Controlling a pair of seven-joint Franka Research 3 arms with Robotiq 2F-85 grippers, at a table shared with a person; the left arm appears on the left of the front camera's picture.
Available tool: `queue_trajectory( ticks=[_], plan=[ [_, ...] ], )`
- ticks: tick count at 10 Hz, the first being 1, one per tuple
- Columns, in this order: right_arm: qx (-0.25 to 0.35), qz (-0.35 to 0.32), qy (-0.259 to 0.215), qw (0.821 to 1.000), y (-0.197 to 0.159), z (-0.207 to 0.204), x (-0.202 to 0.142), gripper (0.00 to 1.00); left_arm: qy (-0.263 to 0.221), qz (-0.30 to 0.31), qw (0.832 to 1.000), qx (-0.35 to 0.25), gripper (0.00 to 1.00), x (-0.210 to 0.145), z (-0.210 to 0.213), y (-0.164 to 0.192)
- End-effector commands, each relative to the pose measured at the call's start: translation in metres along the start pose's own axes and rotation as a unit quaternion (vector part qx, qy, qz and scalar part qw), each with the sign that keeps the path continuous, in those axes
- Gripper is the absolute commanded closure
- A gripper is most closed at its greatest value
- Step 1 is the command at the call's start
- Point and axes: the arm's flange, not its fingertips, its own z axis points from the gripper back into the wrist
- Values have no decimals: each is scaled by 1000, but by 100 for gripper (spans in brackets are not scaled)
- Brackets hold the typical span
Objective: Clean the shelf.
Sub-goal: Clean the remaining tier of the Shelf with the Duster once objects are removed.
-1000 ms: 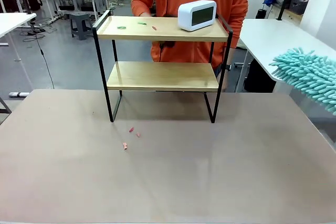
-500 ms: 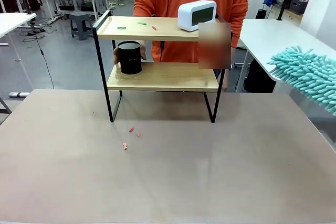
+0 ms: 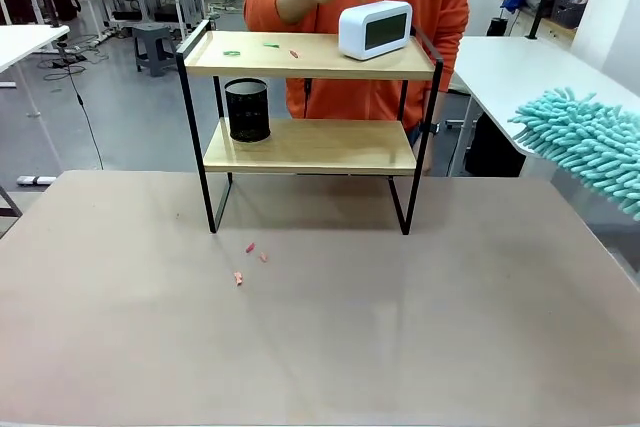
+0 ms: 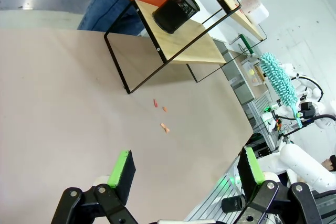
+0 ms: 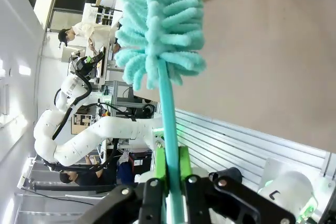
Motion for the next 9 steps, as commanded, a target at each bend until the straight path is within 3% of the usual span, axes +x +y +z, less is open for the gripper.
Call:
queue_trajectory(
  ticks=[1, 6, 7, 9],
  plan=[
    [1, 11, 2, 1000, -1, 7, -2, 88, -12, -10, 1000, -6, 0, -1, -2, 0],
    [0, 0, 0, 1000, 0, 0, 0, 88, -12, -10, 1000, -6, 0, -1, -2, 0],
    [-37, 45, -36, 998, 56, -7, 28, 88, -12, -10, 1000, -6, 0, -1, -2, 0],
    [-100, 131, -44, 985, 140, -44, 61, 88, -12, -10, 1000, -6, 0, -1, -2, 0]
  ],
)
